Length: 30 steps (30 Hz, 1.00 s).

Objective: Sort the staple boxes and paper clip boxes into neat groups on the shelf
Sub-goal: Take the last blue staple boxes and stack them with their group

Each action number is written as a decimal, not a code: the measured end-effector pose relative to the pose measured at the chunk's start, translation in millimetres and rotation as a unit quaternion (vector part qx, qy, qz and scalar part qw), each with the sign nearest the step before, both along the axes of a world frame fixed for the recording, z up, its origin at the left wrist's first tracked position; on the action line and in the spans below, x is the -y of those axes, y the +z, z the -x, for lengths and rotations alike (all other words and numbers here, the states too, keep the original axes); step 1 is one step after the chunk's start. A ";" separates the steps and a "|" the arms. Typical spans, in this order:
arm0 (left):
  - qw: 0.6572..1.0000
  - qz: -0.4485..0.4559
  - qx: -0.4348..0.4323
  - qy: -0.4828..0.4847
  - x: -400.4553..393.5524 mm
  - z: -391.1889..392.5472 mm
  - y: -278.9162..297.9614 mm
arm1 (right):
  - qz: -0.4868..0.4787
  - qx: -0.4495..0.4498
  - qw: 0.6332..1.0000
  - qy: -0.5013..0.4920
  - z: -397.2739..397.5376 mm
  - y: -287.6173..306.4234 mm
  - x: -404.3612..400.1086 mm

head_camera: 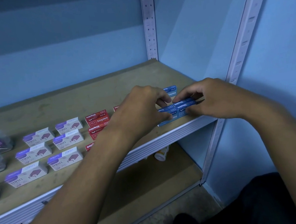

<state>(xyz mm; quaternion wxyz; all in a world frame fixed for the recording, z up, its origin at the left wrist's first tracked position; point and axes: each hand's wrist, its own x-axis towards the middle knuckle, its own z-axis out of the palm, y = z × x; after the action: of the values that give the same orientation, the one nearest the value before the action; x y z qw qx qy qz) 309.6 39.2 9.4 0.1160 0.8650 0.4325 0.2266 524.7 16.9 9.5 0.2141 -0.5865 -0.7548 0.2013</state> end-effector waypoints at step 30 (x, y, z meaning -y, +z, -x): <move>0.991 -0.069 -0.069 0.089 -33.9 18.7 12.8 | -0.107 -0.038 0.990 -0.079 14.5 -8.6 -47.8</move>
<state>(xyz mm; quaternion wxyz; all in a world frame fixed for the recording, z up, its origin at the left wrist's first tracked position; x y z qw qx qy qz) 290.9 73.1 22.3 0.0055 0.8427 0.4977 0.2054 510.2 64.8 0.9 0.3194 -0.6098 -0.7147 0.1235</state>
